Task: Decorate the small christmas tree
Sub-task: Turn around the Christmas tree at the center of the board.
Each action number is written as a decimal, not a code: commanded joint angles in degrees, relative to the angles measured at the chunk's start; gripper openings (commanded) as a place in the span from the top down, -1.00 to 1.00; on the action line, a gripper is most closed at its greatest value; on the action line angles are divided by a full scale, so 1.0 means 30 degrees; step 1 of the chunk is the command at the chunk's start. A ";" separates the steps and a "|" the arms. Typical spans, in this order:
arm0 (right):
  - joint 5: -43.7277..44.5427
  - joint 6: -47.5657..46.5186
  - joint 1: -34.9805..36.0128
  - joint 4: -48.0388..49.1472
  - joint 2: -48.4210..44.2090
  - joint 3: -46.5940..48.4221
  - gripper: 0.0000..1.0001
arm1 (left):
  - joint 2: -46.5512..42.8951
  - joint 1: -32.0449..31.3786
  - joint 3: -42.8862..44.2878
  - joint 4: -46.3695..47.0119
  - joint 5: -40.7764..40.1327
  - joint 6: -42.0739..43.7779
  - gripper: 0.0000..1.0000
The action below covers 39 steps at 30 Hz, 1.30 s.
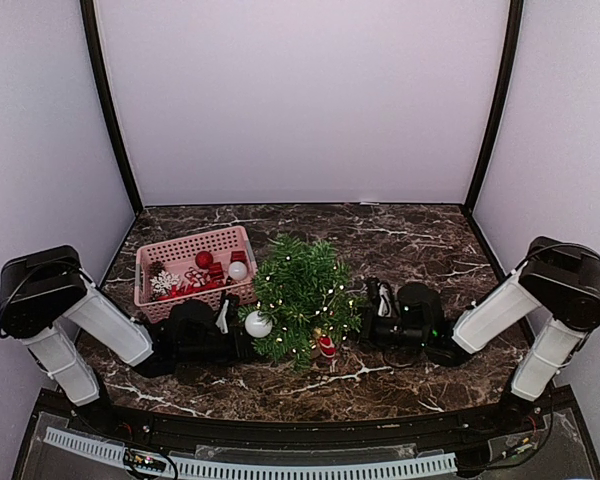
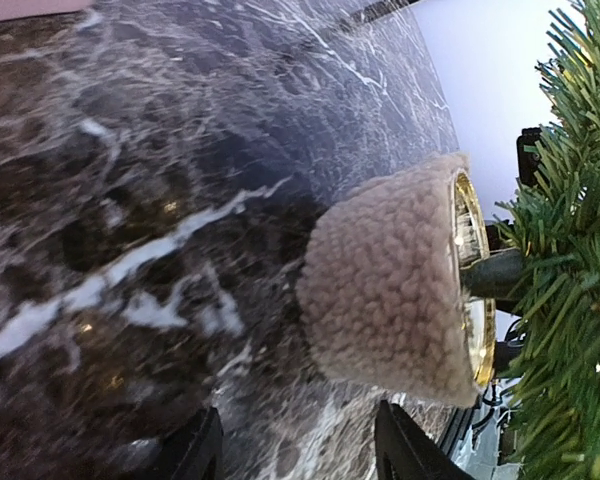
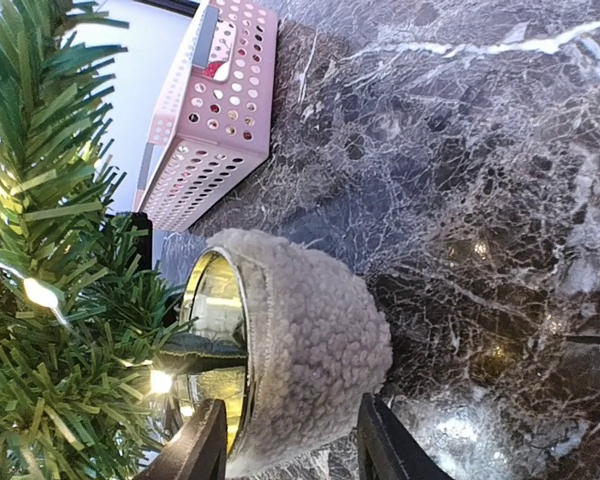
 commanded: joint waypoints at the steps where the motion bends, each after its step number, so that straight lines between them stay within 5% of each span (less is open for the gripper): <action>1: -0.0182 0.0307 0.0286 0.1548 0.0395 0.0369 0.13 | 0.0989 -0.0088 0.1221 0.1602 0.0896 0.0508 -0.08; 13: -0.0161 0.0450 0.0729 0.1749 0.0643 0.0613 0.27 | 0.4018 0.0485 0.3704 0.2456 0.1950 0.1508 -0.07; 39: 0.0020 0.0948 0.1170 0.1505 0.1207 0.1235 0.32 | 0.5497 0.2928 0.7256 0.1503 0.3386 0.4269 -0.08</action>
